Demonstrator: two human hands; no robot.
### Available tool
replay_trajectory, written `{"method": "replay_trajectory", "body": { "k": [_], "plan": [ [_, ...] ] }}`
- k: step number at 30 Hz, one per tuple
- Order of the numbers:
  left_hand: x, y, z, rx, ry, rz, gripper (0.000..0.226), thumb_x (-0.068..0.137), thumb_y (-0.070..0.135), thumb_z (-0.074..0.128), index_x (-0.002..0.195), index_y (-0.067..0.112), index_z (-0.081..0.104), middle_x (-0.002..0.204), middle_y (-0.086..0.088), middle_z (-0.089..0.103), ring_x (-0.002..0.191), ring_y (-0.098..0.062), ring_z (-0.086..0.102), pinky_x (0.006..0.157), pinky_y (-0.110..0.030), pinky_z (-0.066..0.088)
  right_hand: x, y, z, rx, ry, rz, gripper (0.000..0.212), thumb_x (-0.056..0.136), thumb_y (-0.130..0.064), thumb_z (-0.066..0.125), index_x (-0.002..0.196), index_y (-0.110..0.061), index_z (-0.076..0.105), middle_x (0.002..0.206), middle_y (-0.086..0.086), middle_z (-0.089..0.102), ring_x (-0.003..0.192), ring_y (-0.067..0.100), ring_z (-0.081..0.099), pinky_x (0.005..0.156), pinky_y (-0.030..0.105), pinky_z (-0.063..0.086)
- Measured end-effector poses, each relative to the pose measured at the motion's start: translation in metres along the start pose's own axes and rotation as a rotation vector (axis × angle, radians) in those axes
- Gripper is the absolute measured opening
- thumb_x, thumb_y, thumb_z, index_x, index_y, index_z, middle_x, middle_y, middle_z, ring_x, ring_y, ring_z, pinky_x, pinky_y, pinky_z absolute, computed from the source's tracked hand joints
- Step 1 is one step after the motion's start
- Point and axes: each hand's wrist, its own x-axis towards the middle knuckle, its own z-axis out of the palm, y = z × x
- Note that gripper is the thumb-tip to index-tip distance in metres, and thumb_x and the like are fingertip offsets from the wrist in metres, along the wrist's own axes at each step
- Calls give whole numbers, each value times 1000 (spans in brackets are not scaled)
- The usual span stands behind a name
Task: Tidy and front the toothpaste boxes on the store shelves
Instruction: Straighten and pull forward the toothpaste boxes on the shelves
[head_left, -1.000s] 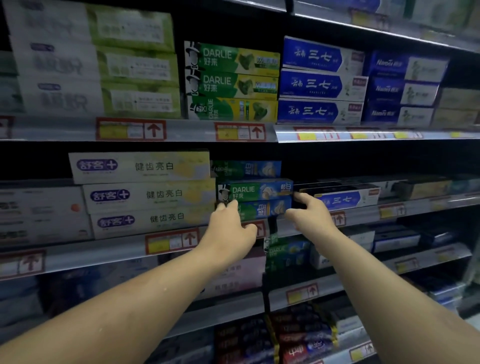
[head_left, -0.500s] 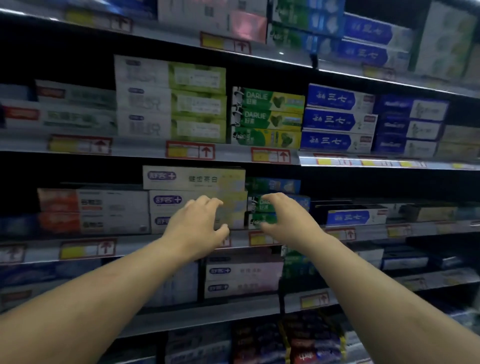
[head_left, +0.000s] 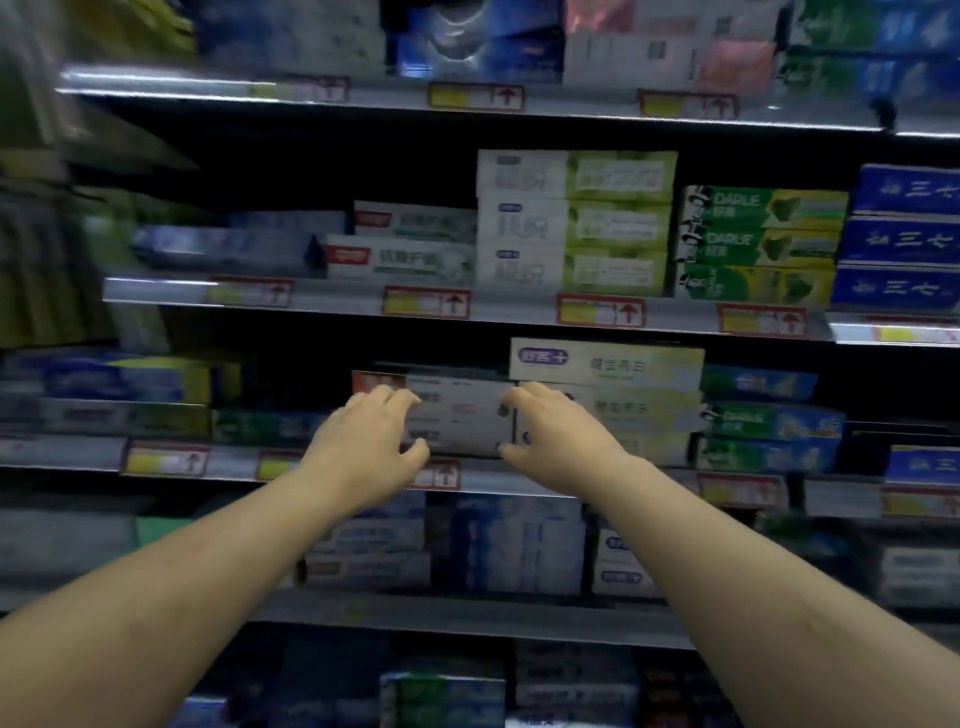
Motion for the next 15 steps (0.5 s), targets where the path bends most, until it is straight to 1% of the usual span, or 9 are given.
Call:
{"method": "replay_trajectory", "body": {
  "k": [2,5,8,9,10,11,12,14,15],
  "plan": [
    [-5,-38,-2,-22,3,-60,54,96,43,56,144,21,46,133,0,53,121,-22,50,96,-39,49,18,-25,15,63,-8,-15,64,98,-38,61,154,-19,36,154,3,40,138,27,43,111,45,41],
    [-10,-91,-3,-22,-5,-158,55,96,39,58,145,17,46,132,-3,53,121,-25,51,98,-39,47,42,-59,39,205,-29,-27,63,99,-34,62,154,-17,37,154,6,42,138,27,44,111,42,42],
    [-12,-135,-1,-78,-21,-265,56,97,33,59,147,12,44,139,-8,50,127,-28,50,102,-37,44,60,-88,66,363,-40,-9,60,100,-30,63,153,-16,39,152,6,45,132,26,51,104,37,45],
    [-12,-148,0,-111,-25,-303,56,98,31,59,147,10,44,142,-10,49,130,-29,49,103,-37,43,66,-97,75,423,-49,12,59,101,-28,62,153,-16,39,151,6,46,122,26,57,97,37,49],
    [-12,-161,2,-140,-21,-337,56,98,29,59,147,8,44,143,-12,49,131,-30,48,104,-37,42,71,-105,83,487,-58,34,58,101,-26,62,154,-17,38,149,6,48,105,26,64,86,38,54],
    [-11,-173,4,-161,-10,-371,56,97,27,60,147,6,45,143,-14,49,131,-31,49,105,-37,41,76,-112,91,544,-62,54,58,102,-25,61,154,-18,37,147,7,48,89,25,64,75,38,56],
    [-11,-185,6,-178,2,-405,56,96,24,61,146,4,46,143,-15,50,130,-32,50,105,-37,41,82,-119,97,582,-55,71,58,102,-24,61,155,-18,37,147,7,49,79,22,61,67,36,55],
    [-11,-206,11,-217,18,-463,57,95,21,62,146,4,46,142,-16,51,126,-32,53,104,-36,41,93,-129,108,625,-20,101,56,101,-22,62,152,-17,41,140,4,55,73,17,56,60,30,50],
    [-11,-216,13,-237,24,-483,58,94,20,62,147,5,45,142,-16,50,123,-32,55,102,-36,42,98,-133,113,643,-5,111,53,101,-21,62,150,-17,44,127,1,60,69,16,55,59,30,49]
  ]
}}
